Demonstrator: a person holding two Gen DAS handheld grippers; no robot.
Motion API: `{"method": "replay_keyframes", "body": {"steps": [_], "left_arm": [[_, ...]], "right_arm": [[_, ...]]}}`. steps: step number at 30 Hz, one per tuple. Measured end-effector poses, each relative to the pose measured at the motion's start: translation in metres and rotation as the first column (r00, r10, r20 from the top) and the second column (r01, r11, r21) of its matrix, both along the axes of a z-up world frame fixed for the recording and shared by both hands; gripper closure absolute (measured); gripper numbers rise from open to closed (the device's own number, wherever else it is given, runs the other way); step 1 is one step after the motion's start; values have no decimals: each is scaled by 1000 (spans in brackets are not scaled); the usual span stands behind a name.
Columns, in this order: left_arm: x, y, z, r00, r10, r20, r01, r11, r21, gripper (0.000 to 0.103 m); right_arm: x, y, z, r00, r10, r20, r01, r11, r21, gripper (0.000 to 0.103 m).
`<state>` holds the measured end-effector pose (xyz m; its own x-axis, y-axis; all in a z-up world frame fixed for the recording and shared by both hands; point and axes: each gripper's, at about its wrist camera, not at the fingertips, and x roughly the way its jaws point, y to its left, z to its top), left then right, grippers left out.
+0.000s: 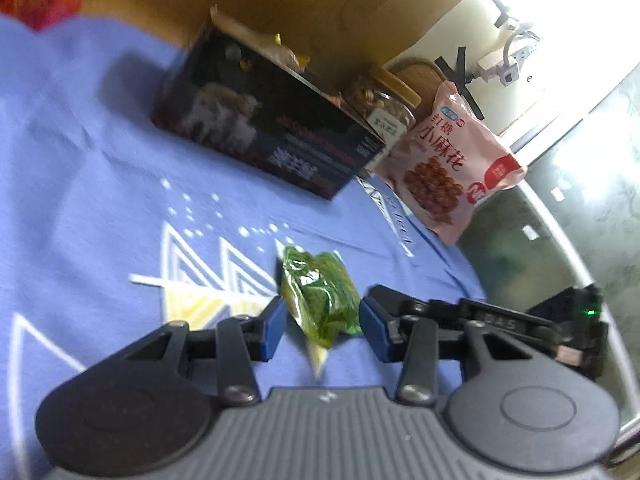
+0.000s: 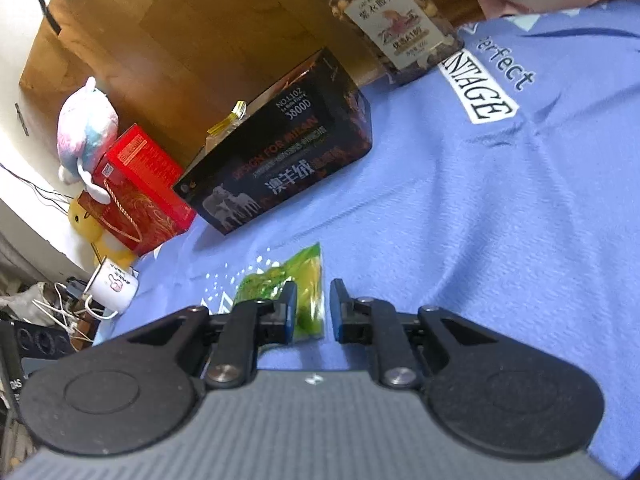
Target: Organize snacks
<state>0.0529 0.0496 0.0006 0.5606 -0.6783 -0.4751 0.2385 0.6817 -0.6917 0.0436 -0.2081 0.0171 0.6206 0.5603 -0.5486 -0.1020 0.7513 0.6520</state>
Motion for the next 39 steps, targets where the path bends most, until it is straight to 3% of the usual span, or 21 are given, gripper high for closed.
{"method": "replay_keyframes", "body": {"steps": [3, 5, 7, 9, 11, 14, 18, 20, 31, 36, 39], "left_arm": [[8, 2, -3, 999, 2, -48, -5, 998, -56, 65], [9, 3, -5, 998, 17, -66, -21, 998, -60, 74], [6, 5, -7, 996, 20, -84, -27, 996, -80, 75], [3, 6, -9, 994, 10, -109, -21, 995, -100, 83], [-2, 3, -10, 993, 7, -116, -16, 997, -75, 91], [-11, -3, -8, 994, 7, -106, -11, 999, -40, 92], [-14, 0, -8, 990, 4, -140, -14, 997, -72, 94], [-13, 0, -6, 991, -8, -136, -3, 996, -84, 94], [-6, -19, -17, 981, -84, -176, 59, 988, -144, 92], [-6, -19, -16, 981, -90, -170, 68, 989, -129, 93], [-11, -15, -2, 989, -78, -126, 69, 995, -74, 91]], "right_arm": [[4, -1, -1, 1000, 6, -22, -5, 1000, 29, 82], [3, -4, -3, 999, 3, -36, -1, 998, 57, 81], [0, -6, -5, 999, 5, -45, -1, 996, 88, 81], [-5, -7, -5, 999, 8, -44, -3, 994, 109, 80], [-11, -8, -5, 999, 24, -42, -18, 991, 133, 80], [-20, -4, -1, 998, 56, -30, -53, 992, 112, 80], [-30, 0, 3, 998, 65, -4, -65, 996, 61, 77], [-32, -6, 4, 999, 49, -21, -47, 995, 92, 72], [-38, -8, 0, 993, 51, -103, -34, 986, 161, 73], [-20, -2, -5, 994, -22, -105, 41, 982, 185, 72], [-18, 4, -4, 997, -44, -65, 54, 987, 149, 75]]}}
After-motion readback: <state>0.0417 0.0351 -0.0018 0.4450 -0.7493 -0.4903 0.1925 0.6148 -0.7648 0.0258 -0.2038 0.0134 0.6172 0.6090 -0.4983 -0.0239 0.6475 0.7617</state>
